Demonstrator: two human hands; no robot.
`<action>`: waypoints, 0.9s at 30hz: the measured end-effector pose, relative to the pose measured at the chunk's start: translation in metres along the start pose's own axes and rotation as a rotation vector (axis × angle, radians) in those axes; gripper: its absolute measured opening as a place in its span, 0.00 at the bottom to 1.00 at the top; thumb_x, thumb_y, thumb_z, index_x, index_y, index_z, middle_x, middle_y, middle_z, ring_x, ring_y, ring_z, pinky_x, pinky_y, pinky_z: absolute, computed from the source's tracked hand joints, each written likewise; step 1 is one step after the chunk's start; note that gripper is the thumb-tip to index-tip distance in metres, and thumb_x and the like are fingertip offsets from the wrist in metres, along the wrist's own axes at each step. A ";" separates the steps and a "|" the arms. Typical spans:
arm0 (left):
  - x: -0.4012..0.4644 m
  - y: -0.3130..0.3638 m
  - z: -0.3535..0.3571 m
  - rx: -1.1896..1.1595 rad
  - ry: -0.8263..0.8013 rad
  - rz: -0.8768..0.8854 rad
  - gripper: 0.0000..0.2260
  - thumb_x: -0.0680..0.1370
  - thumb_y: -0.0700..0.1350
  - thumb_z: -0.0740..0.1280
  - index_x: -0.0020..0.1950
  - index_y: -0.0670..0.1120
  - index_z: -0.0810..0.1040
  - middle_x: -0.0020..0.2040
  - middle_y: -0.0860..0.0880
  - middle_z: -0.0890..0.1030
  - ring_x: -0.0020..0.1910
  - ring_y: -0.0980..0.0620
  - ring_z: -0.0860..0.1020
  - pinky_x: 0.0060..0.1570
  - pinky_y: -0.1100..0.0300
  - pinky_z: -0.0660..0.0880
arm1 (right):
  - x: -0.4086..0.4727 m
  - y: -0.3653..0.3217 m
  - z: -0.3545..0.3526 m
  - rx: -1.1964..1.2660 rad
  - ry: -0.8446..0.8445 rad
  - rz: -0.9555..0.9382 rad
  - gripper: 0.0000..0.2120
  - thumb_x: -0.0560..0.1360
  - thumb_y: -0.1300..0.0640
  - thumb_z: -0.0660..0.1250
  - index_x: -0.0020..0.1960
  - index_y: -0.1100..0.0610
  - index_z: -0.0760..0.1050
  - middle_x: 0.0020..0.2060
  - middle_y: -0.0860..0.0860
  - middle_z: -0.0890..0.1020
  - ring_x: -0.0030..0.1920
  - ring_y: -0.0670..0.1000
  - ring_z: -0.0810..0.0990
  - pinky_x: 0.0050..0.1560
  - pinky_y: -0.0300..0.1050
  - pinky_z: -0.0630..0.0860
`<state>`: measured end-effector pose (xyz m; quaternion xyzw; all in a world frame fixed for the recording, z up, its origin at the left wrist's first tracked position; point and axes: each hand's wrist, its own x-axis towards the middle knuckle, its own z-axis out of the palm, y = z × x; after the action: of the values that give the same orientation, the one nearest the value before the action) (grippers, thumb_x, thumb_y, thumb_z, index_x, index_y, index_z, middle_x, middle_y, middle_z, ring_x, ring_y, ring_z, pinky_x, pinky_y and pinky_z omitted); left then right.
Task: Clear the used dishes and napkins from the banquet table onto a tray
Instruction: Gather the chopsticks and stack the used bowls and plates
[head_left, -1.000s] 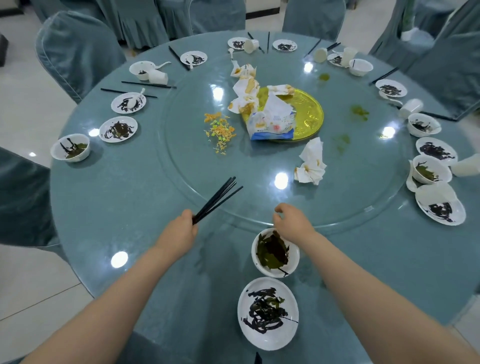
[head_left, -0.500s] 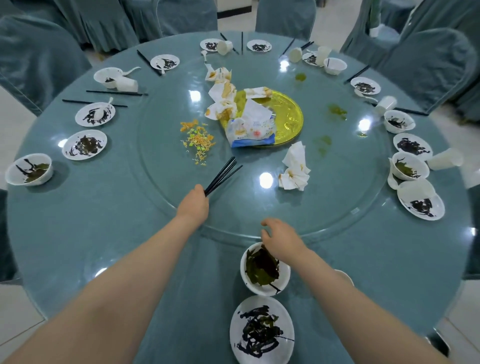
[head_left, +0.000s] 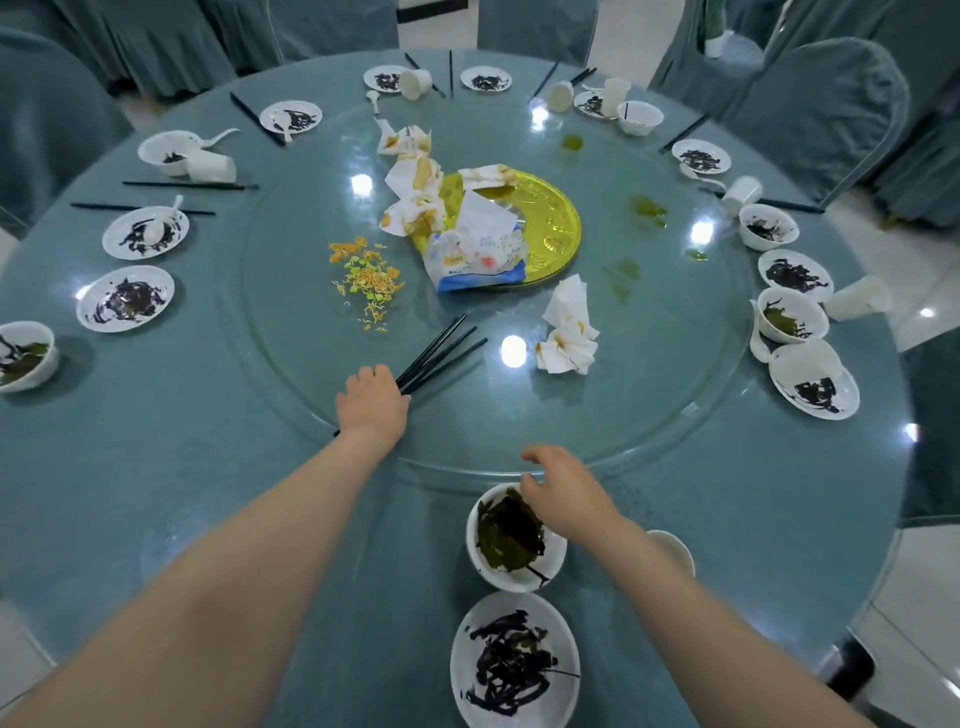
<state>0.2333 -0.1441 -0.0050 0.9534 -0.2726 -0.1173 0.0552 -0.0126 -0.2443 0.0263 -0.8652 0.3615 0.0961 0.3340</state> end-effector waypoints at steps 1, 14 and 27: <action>0.001 -0.001 0.000 0.003 -0.001 0.001 0.18 0.79 0.53 0.64 0.60 0.41 0.69 0.59 0.43 0.72 0.60 0.43 0.71 0.54 0.49 0.71 | -0.001 0.001 0.000 0.009 -0.005 0.013 0.20 0.80 0.52 0.59 0.71 0.55 0.68 0.67 0.51 0.73 0.65 0.51 0.73 0.65 0.47 0.71; 0.000 -0.007 -0.005 -0.124 -0.068 0.029 0.15 0.79 0.53 0.65 0.61 0.46 0.71 0.59 0.45 0.74 0.56 0.44 0.75 0.48 0.50 0.74 | -0.010 0.009 -0.005 0.033 -0.072 0.092 0.09 0.78 0.56 0.62 0.55 0.52 0.79 0.47 0.50 0.82 0.48 0.50 0.80 0.50 0.47 0.78; -0.002 -0.015 -0.006 -0.131 -0.064 0.065 0.17 0.78 0.57 0.64 0.60 0.46 0.71 0.59 0.46 0.74 0.55 0.44 0.75 0.45 0.52 0.72 | 0.002 -0.012 -0.019 0.282 0.042 0.130 0.05 0.76 0.59 0.64 0.49 0.53 0.78 0.43 0.49 0.81 0.44 0.50 0.80 0.41 0.43 0.77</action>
<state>0.2410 -0.1297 -0.0017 0.9342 -0.2965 -0.1634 0.1123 -0.0043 -0.2516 0.0462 -0.7863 0.4335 0.0476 0.4377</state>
